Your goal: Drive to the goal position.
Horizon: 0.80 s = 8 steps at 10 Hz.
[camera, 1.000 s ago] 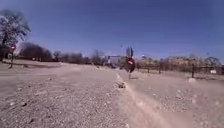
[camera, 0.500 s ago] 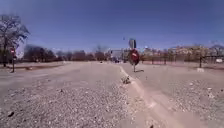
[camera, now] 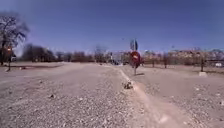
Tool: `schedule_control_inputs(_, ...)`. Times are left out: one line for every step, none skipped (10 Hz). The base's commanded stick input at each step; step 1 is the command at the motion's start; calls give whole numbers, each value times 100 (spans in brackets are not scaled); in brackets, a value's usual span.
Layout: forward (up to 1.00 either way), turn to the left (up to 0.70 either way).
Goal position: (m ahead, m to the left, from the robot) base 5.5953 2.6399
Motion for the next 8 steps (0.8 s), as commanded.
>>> schedule_control_inputs(70, 0)
schedule_control_inputs(70, 0)
schedule_control_inputs(70, 15)
schedule_control_inputs(70, 32)
schedule_control_inputs(70, 22)
schedule_control_inputs(70, 6)
schedule_control_inputs(70, 0)
schedule_control_inputs(70, 0)
